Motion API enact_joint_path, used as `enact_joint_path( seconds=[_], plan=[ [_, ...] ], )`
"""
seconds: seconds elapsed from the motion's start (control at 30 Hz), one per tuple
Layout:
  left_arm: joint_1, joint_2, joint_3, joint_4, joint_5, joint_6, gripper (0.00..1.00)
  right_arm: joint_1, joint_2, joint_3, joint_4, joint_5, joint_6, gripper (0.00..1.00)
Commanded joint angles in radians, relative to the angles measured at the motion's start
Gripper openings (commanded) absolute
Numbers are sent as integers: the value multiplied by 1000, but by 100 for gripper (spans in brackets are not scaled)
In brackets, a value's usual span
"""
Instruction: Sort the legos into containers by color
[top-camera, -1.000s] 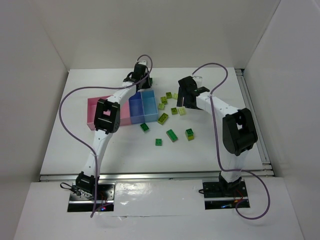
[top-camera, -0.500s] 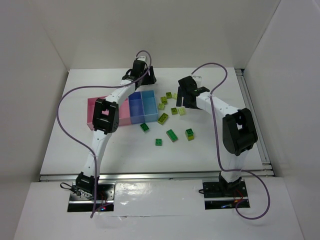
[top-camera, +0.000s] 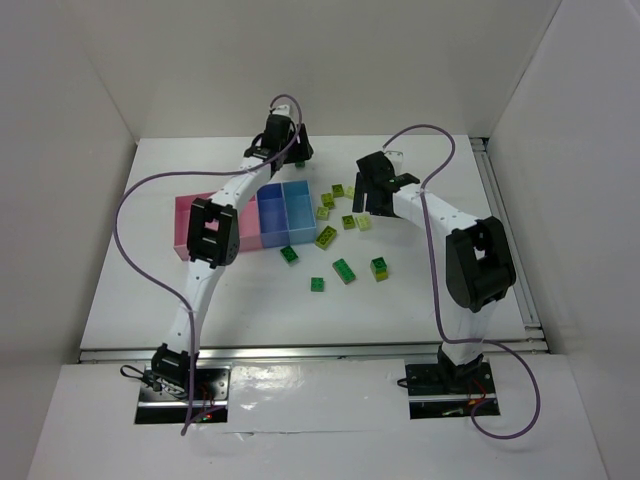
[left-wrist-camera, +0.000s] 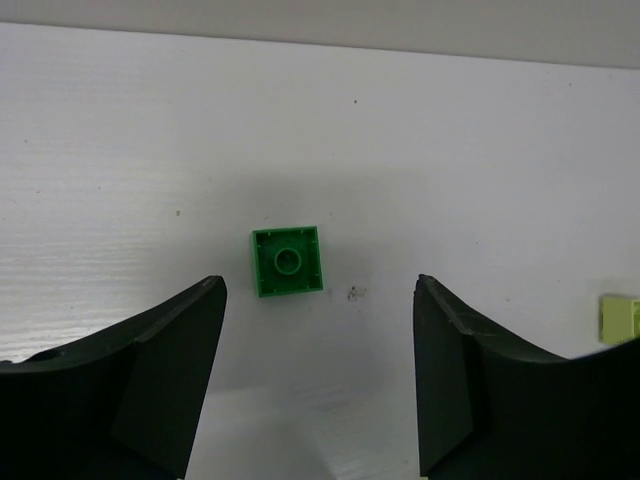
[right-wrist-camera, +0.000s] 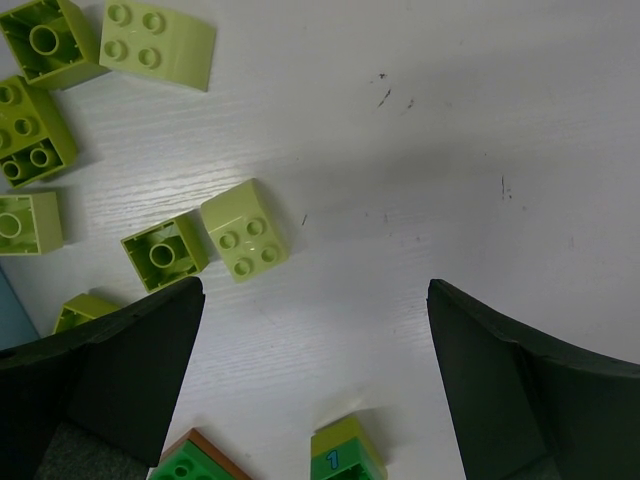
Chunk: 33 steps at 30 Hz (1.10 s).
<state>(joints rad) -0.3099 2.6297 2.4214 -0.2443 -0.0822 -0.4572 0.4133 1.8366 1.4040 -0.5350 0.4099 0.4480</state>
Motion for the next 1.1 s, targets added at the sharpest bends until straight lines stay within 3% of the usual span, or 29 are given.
enact_joint_path(
  seconds=[0.0,0.5,0.73,0.97,1.07],
  plan=[
    [2,55,64,31,-19,-35,77,-5,-59,3,38,20,-14,100],
    [2,119,142,-10,-10,-57,71,-5,-37,10,41,-2,-14,100],
    [2,128,151,-10,-10,-57,59,-5,-19,30,32,7,-5,100],
    [2,147,169,-21,10,-57,60,-5,-19,30,32,7,-5,100],
    [11,147,169,-53,21,-66,56,-5,-19,30,32,7,-5,100]
  ],
)
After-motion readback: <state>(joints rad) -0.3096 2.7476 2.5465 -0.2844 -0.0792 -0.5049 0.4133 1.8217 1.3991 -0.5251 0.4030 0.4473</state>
